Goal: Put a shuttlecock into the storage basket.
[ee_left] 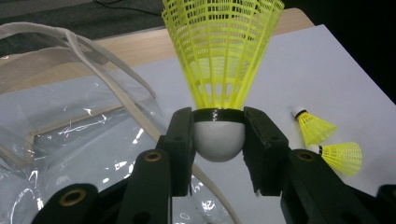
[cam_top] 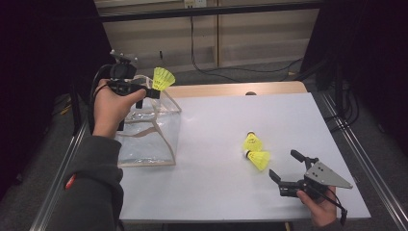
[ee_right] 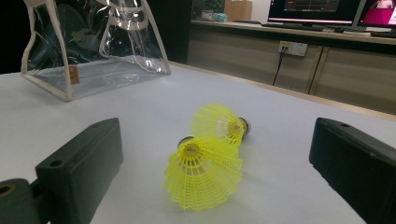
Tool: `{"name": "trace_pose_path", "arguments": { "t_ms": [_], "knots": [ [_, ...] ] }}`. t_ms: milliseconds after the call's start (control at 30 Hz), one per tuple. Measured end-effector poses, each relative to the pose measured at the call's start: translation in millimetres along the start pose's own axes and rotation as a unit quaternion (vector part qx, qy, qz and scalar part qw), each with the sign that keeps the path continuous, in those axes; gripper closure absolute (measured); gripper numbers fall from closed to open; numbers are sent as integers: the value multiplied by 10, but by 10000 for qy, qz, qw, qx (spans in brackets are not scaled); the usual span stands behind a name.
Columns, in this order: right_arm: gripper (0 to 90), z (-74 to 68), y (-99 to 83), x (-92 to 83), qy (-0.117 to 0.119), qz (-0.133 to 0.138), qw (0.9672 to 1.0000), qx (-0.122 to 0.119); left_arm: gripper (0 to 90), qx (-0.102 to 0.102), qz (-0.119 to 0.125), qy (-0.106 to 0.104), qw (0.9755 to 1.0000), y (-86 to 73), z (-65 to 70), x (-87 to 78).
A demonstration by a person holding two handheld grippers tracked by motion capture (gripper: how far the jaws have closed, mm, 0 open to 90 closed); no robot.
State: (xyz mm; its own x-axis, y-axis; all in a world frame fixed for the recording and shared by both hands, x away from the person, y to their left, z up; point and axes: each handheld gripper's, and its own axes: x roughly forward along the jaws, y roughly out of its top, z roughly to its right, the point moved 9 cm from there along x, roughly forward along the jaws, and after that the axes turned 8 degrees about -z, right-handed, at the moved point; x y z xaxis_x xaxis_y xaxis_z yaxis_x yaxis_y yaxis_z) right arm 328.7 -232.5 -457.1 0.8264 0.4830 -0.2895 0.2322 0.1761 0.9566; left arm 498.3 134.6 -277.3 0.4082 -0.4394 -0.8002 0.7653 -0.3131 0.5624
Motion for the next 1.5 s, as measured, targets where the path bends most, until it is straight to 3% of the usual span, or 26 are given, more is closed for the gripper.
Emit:
{"name": "trace_pose_path", "arguments": {
  "t_ms": [1500],
  "knots": [
    [26, 1, -3, 0, 0, -8, 10000, -23, 651, -243, 111, 230, 9994, 30, -223, -46]
  ]
}}
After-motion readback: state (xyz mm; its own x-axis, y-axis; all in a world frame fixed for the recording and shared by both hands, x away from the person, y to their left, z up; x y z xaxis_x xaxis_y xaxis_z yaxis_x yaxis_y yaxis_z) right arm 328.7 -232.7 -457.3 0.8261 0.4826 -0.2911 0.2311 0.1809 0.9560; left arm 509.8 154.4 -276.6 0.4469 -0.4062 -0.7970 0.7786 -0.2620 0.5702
